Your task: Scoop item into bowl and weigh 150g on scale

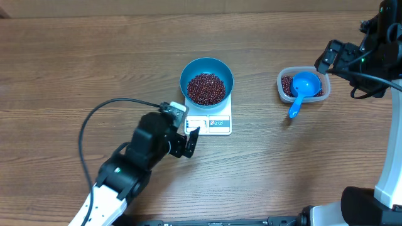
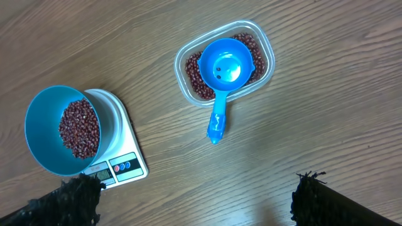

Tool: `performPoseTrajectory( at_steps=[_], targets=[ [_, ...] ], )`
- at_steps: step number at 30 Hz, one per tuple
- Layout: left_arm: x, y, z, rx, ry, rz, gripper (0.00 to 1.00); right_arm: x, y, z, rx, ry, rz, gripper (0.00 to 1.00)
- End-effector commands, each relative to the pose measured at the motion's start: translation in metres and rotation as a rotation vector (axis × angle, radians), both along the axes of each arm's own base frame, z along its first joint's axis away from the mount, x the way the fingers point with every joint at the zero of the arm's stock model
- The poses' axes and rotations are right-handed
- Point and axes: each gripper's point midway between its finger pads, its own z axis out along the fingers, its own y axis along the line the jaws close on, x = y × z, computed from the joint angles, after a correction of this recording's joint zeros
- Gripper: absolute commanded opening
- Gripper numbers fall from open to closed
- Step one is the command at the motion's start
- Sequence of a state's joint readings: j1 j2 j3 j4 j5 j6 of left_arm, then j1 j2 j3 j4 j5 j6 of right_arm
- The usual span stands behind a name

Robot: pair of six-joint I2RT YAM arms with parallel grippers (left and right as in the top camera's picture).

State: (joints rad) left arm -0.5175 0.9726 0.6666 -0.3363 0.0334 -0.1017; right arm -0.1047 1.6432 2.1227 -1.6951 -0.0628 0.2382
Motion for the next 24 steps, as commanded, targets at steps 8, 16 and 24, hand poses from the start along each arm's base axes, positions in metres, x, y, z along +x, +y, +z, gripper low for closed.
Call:
performPoseTrajectory(
  at_steps=[8, 16, 24],
  targets=[
    [0.017, 0.061, 0.107, -0.105, -0.411, 0.156, 1.0, 0.001, -0.002, 0.006, -0.013, -0.022, -0.001, 1.0],
    [0.008, 0.091, 0.132, -0.165, -0.698, 0.213, 1.0, 0.001, -0.002, 0.006, -0.013, -0.022, -0.001, 1.0],
    [-0.018, 0.114, 0.115, -0.227, -0.882, 0.273, 1.0, 0.001, -0.002, 0.006, -0.013, -0.022, -0.001, 1.0]
  ],
)
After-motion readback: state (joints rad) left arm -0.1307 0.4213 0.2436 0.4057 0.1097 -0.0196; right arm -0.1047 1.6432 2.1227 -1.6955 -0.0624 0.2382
